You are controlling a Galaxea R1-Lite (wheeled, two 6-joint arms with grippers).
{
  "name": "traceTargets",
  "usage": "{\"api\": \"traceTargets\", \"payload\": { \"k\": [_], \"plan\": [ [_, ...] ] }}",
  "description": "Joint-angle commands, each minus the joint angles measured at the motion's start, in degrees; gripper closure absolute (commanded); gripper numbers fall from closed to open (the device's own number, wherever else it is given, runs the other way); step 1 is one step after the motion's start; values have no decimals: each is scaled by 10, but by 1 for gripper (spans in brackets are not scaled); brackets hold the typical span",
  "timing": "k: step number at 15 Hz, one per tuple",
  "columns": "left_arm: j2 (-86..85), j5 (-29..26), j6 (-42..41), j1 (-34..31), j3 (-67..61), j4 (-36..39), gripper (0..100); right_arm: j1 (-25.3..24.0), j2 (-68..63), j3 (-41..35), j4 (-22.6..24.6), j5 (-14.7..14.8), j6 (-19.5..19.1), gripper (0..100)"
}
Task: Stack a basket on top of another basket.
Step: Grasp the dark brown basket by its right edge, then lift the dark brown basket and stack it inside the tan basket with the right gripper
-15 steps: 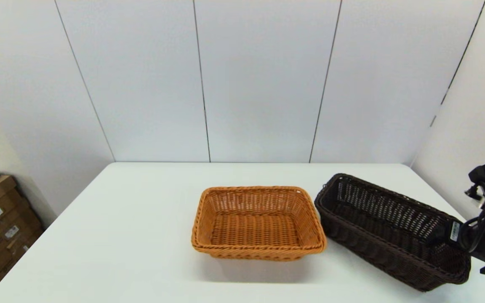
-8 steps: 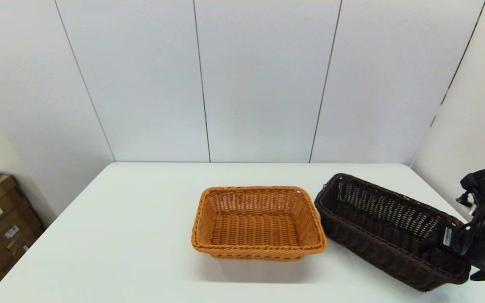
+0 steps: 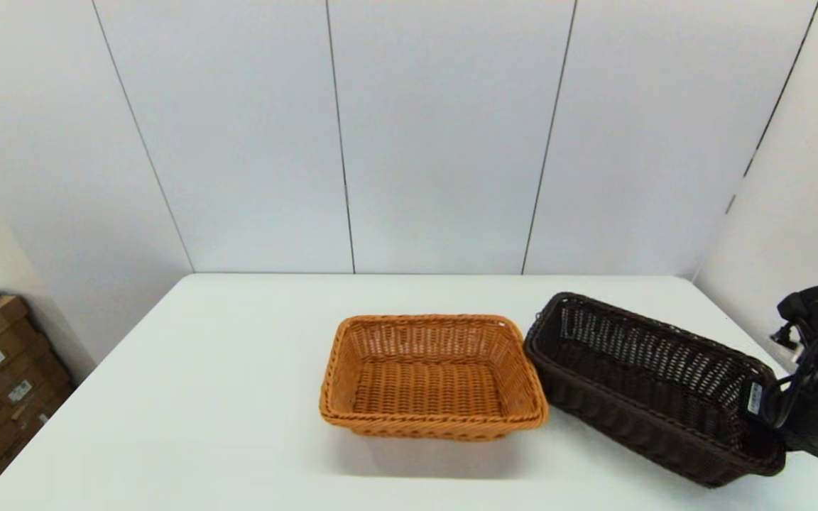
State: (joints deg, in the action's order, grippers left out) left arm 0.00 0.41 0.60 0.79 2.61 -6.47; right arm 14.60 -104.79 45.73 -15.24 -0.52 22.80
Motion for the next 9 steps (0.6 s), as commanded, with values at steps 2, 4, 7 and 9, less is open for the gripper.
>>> {"api": "traceTargets", "payload": {
  "k": [2, 4, 7, 9],
  "plan": [
    [-1, 0, 0, 0, 0, 0, 0, 4, 1, 1, -3, -4, 1, 100],
    [-1, 0, 0, 0, 0, 0, 0, 16, 0, 5, -2, -4, 1, 100],
    [-1, 0, 0, 0, 0, 0, 0, 68, 5, 36, 9, -38, 2, 100],
    [-1, 0, 0, 0, 0, 0, 0, 97, 9, 60, 4, -48, 3, 100]
  ]
}}
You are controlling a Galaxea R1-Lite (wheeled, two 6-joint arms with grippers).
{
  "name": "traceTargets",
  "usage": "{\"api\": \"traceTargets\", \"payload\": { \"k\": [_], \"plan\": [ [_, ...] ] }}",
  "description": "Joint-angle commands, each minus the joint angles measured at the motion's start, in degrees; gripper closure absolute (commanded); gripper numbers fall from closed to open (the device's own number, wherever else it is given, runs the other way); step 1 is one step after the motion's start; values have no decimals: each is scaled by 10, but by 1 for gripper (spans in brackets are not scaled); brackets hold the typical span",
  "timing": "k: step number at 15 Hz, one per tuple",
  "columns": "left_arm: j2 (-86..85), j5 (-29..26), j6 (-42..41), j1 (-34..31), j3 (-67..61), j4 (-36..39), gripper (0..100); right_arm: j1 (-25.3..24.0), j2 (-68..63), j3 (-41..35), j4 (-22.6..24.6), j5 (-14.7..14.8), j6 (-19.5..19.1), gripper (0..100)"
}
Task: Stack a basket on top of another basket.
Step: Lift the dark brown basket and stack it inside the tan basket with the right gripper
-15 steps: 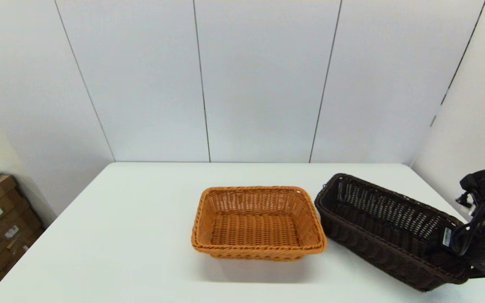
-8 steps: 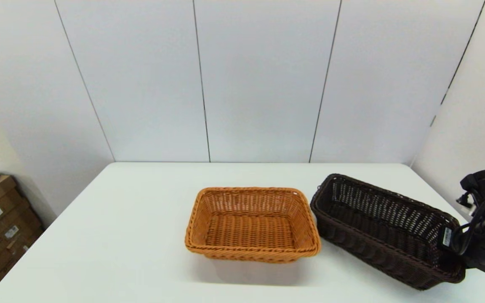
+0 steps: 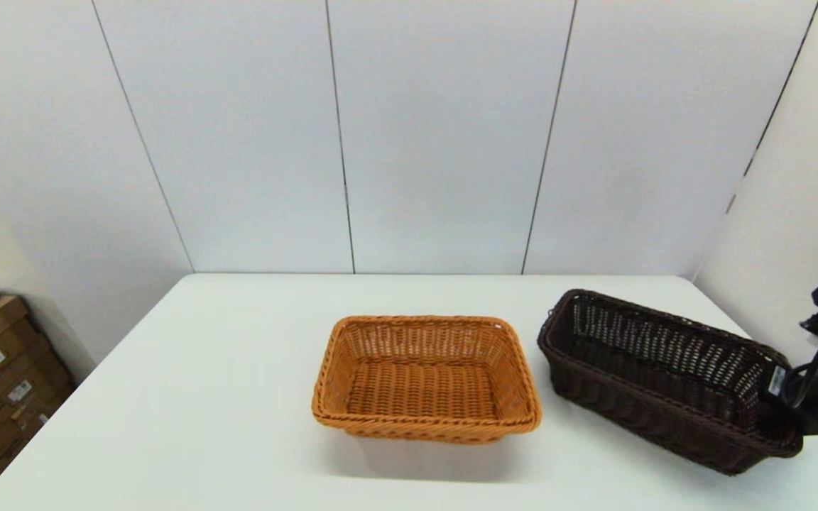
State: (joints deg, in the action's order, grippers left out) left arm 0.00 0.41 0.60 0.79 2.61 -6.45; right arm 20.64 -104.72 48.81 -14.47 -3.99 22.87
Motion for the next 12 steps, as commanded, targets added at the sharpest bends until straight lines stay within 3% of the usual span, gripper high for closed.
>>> {"api": "traceTargets", "payload": {
  "k": [1, 4, 8, 10, 12],
  "plan": [
    [-1, 0, 0, 0, -1, -1, 0, 50, 14, 40, -4, -27, 2, 100],
    [-1, 0, 0, 0, -1, -1, 0, 65, 38, 66, -24, -73, 2, 100],
    [-1, 0, 0, 0, 0, -1, 0, 69, 70, 161, -134, -156, 3, 100],
    [-1, 0, 0, 0, 0, -1, 0, 68, 78, 191, -159, -174, 3, 100],
    [-1, 0, 0, 0, -1, -1, 0, 63, 91, 211, -174, -211, 3, 100]
  ]
}}
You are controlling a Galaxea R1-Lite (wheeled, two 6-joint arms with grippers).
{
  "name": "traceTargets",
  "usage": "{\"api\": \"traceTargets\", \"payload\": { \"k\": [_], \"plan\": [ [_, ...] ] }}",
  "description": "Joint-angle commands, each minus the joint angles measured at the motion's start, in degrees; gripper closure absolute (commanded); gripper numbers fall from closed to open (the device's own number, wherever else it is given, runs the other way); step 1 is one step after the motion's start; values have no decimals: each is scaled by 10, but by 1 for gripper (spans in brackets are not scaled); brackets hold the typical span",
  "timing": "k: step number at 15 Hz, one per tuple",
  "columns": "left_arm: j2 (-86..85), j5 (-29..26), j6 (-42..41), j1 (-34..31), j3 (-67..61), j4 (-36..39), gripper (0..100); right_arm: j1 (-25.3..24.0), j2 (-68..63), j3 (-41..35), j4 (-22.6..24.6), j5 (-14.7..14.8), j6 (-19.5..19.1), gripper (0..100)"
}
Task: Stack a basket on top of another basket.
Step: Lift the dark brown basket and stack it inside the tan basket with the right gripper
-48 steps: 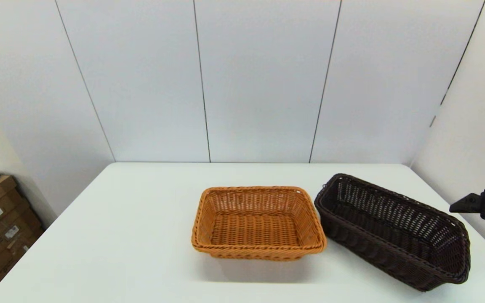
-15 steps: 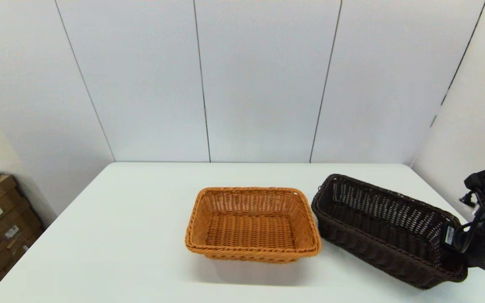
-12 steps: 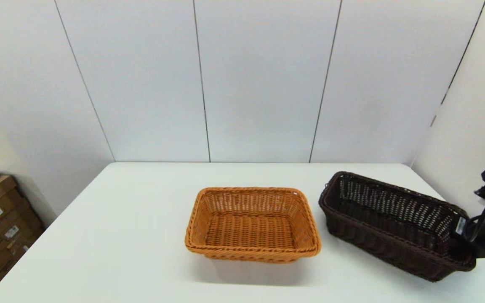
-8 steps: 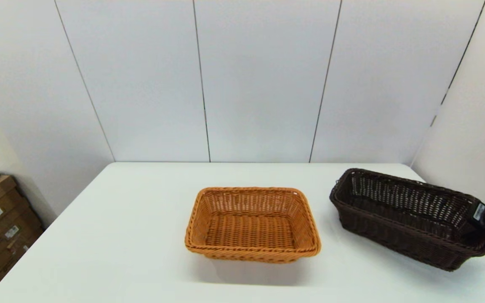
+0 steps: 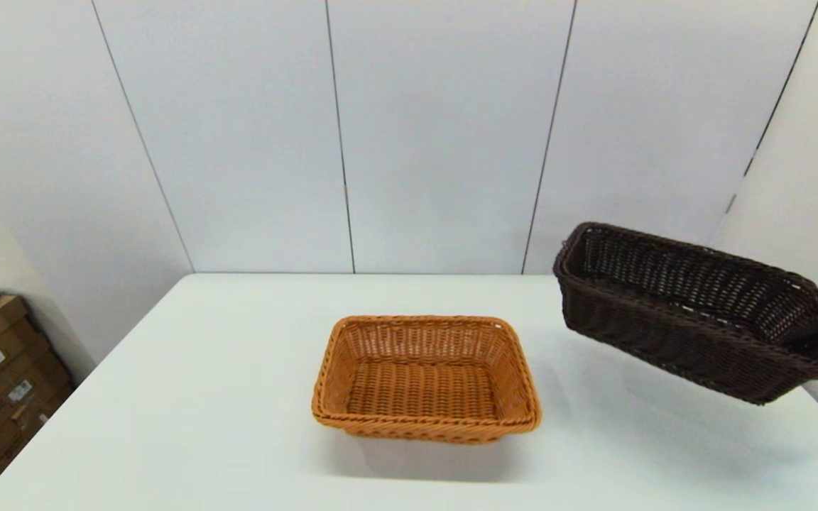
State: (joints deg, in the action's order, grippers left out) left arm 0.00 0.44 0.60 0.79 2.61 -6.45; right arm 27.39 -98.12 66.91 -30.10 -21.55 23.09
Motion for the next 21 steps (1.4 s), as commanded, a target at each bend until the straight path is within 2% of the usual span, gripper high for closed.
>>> {"api": "traceTargets", "payload": {
  "k": [1, 2, 5, 7, 9, 13, 17, 19, 21],
  "plan": [
    [-1, 0, 0, 0, -1, -1, 0, -15, 31, 41, -28, -59, 0, 100],
    [-1, 0, 0, 0, 0, -1, 0, -31, 36, 55, -42, -75, 0, 100],
    [-1, 0, 0, 0, 0, -1, 0, -106, 36, 81, -66, -76, 0, 100],
    [-1, 0, 0, 0, -1, -1, 0, -168, 33, 91, -66, -76, 2, 100],
    [-1, 0, 0, 0, 0, -1, 0, -246, 21, 115, -66, -75, 20, 100],
    [-2, 0, 0, 0, -1, -1, 0, -358, -22, 160, -66, -71, 37, 100],
    [-1, 0, 0, 0, -1, -1, 0, -436, -84, 197, -65, -24, 57, 100],
    [-1, 0, 0, 0, 0, -1, 0, -455, -102, 207, -65, -4, 60, 100],
    [-1, 0, 0, 0, 0, -1, 0, -464, -118, 215, -65, 2, 64, 100]
  ]
}}
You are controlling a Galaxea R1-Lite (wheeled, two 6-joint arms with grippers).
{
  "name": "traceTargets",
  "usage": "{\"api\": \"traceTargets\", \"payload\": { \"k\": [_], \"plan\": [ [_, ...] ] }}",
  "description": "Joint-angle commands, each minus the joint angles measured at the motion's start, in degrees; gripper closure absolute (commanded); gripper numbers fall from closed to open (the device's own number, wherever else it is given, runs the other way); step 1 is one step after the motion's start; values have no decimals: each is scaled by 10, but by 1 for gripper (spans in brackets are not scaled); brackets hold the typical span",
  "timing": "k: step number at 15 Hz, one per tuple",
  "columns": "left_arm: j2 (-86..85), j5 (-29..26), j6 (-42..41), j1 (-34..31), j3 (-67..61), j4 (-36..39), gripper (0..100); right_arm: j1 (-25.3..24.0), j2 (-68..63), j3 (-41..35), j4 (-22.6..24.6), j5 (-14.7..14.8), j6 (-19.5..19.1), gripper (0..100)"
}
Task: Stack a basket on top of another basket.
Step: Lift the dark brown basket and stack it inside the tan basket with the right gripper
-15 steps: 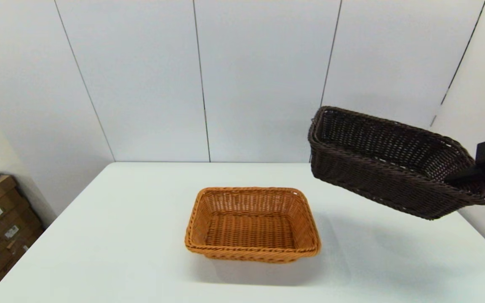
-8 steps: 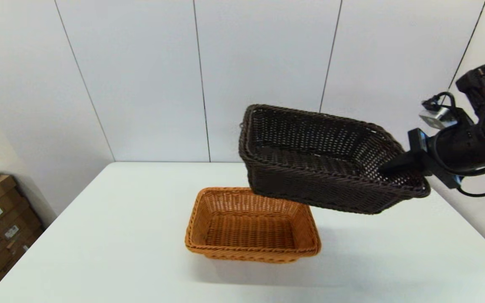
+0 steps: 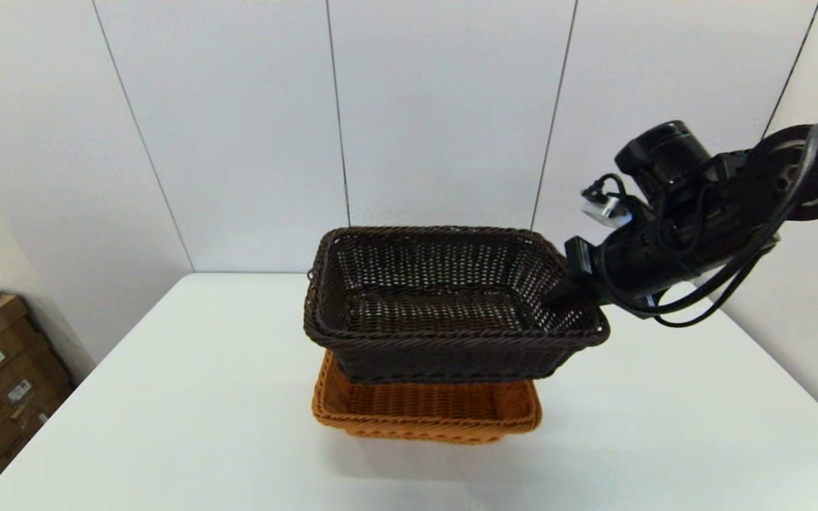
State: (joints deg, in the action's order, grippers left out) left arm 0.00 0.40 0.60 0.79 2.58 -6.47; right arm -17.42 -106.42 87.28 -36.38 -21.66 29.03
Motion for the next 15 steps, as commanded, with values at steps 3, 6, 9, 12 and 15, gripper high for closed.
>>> {"api": "traceTargets", "payload": {
  "k": [3, 6, 9, 12, 15],
  "plan": [
    [-1, 0, 0, 0, 1, 0, 0, -19, -54, 18, 0, 26, 5, 100],
    [-1, 0, 0, 0, 0, 0, 0, -22, -64, 18, 1, 37, 13, 100],
    [-1, 0, 0, 0, 1, 0, 0, -23, -74, 18, 2, 43, 20, 100],
    [-1, 0, 0, 0, 0, 0, 0, -28, -78, 19, 7, 46, 40, 100],
    [-1, 0, 0, 0, 0, 0, 0, -41, -92, 17, 20, 69, 56, 100]
  ]
}}
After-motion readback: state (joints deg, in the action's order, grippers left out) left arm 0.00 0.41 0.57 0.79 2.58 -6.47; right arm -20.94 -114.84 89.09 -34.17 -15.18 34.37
